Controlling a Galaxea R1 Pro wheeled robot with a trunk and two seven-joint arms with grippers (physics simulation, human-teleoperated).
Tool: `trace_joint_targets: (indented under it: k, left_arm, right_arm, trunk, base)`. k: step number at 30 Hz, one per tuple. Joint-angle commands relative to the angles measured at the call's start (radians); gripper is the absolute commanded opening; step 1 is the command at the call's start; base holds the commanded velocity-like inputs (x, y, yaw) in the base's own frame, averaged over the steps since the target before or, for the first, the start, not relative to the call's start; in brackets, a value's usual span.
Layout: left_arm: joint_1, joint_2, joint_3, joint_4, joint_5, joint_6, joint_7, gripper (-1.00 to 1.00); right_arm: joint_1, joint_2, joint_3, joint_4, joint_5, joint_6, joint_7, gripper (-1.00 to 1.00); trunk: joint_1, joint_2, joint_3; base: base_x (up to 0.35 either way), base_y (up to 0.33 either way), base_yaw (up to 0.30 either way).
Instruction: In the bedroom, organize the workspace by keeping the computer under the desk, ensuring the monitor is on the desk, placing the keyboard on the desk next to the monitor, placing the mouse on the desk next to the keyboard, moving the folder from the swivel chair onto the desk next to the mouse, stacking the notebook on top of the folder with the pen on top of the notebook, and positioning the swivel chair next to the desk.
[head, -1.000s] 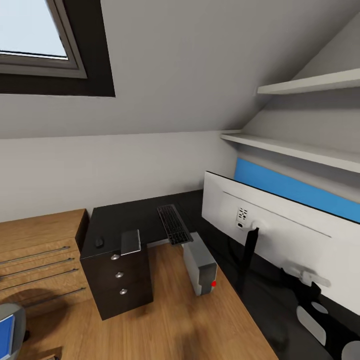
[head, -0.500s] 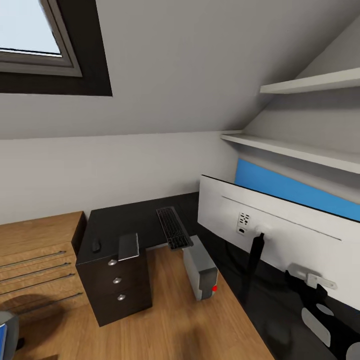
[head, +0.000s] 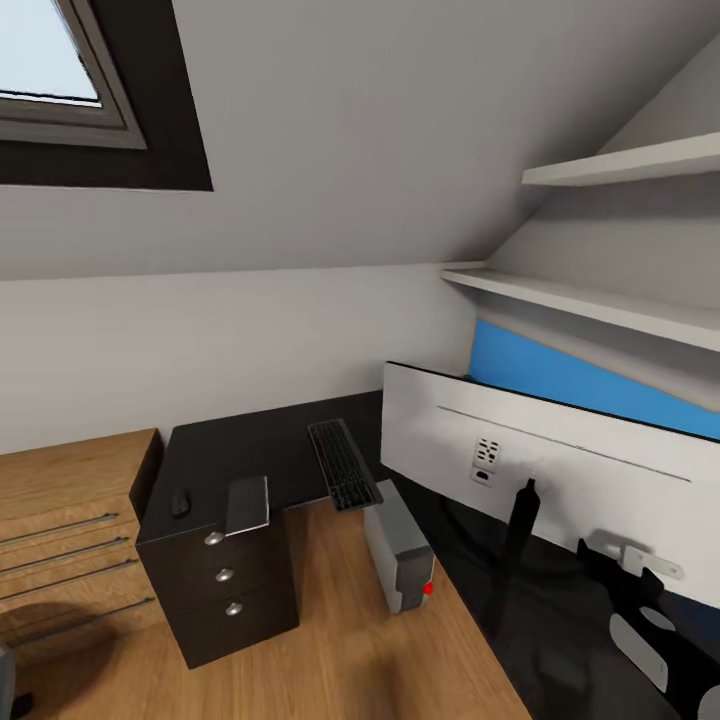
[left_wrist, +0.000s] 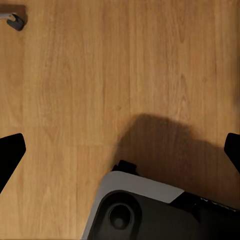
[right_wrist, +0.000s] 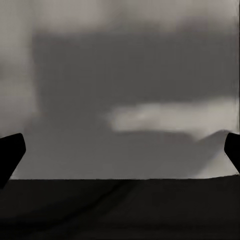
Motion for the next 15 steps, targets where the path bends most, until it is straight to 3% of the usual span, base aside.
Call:
trace_joint_targets:
  k: [1,6,15]
  left_arm:
    - [-0.001,0.000,-0.009,0.000,0.005,-0.003,0.006,1.00]
    - [0.000,0.000,-0.008,0.000,0.005,-0.003,0.006,1.00]
    - [-0.001,0.000,-0.010,0.000,0.005,-0.004,0.007,1.00]
  right_arm:
    - [-0.001,-0.001,-0.007,-0.001,-0.007,-0.004,-0.005,1.00]
    - [-0.001,-0.010,-0.043,-0.001,-0.006,-0.004,-0.005,1.00]
    - [-0.001,-0.019,-0.048,-0.002,-0.006,-0.004,-0.004,1.00]
  trunk:
    - [0.001,-0.002,-0.002]
    - [0.001,-0.002,-0.002]
    - [0.001,-0.002,-0.002]
  base:
    - [0.211,-0.052,0.000]
    - [0.076,-0.019,0.000]
    - [0.062,-0.001,0.000]
